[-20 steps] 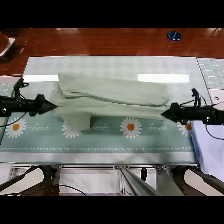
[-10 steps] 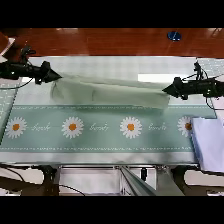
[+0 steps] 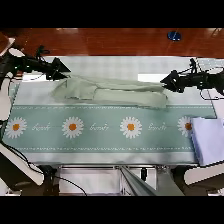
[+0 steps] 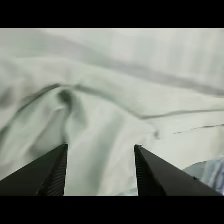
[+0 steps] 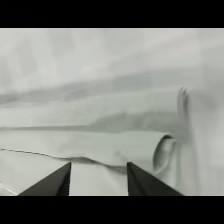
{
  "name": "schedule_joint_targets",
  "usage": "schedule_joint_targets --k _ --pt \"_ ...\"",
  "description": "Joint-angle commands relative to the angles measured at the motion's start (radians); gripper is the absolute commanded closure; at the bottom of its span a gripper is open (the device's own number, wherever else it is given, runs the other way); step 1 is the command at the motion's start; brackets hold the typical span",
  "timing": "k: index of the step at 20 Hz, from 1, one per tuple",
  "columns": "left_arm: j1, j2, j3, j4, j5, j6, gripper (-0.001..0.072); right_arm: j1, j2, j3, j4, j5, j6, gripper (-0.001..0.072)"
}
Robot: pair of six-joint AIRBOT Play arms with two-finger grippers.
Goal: Fold the shirts.
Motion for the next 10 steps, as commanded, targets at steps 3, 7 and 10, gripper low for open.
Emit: schedule_joint_targets --k 3,7,10 --pt "0.185 0.098 0.057 0.242 -0.196 0.019 0.02 -0.161 0.064 0.013 -0.143 0.149 0.018 0.0303" --pt "0.225 0.335 -0.214 0.188 0.098 0.05 0.0199 -0.137 0.114 -0.181 -0.155 0.016 0.038 0.0303" --pt "0.159 0.524 -0.508 0.1 0.332 0.135 0.02 -0.072 0.106 -0.265 -0.104 -0.095 0.037 0.0303"
